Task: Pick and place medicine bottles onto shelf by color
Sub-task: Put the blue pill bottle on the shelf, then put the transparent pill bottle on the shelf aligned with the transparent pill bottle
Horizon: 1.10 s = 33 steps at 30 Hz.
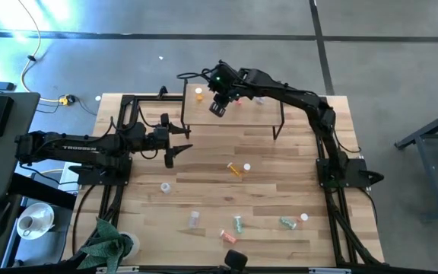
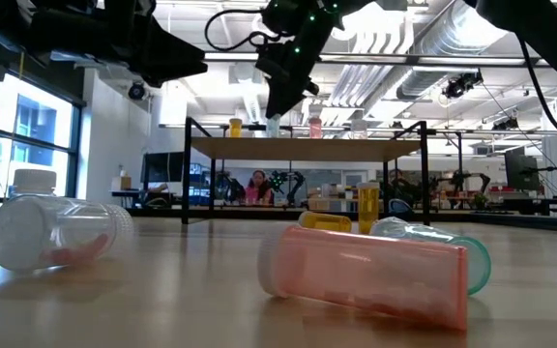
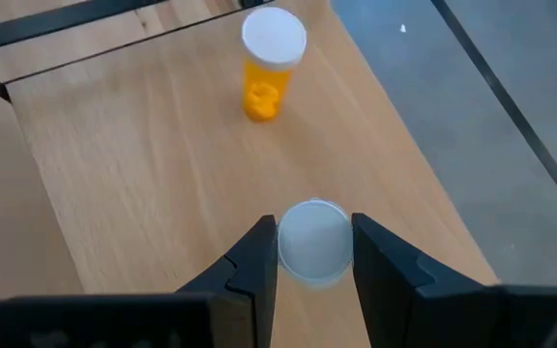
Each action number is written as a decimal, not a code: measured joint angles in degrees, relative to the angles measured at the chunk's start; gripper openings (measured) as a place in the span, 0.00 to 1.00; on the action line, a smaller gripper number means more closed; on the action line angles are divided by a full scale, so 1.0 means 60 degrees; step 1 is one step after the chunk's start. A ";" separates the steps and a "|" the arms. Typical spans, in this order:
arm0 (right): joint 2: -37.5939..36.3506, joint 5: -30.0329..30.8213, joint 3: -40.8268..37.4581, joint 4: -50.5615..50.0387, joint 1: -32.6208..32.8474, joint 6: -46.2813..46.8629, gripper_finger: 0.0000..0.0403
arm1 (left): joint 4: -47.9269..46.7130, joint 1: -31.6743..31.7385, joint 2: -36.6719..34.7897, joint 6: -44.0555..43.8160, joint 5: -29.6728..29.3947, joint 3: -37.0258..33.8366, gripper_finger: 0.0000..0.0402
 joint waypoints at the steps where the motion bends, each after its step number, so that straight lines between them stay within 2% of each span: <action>1: 0.0000 0.0001 0.0000 -0.0003 -0.0021 0.0000 0.23 | 0.0000 0.0003 0.0004 0.0003 0.0000 0.0000 0.59; 12: 0.0098 -0.0247 0.0006 -0.0023 -0.0188 0.0026 0.24 | 0.0000 0.0002 0.0004 0.0000 0.0000 0.0000 0.59; 21: 0.0136 -0.0008 0.0007 -0.0067 -0.0183 0.0000 0.35 | 0.0000 0.0001 0.0004 0.0004 0.0000 0.0000 0.59; 26: 0.0127 0.0001 0.0013 -0.0063 -0.0184 -0.0003 0.38 | 0.0000 0.0004 0.0004 0.0004 0.0000 0.0000 0.59; 33: 0.0113 -0.0003 0.0858 -0.0793 -0.0184 0.0126 0.38 | 0.0000 0.0004 0.0004 0.0004 0.0000 -0.0004 0.59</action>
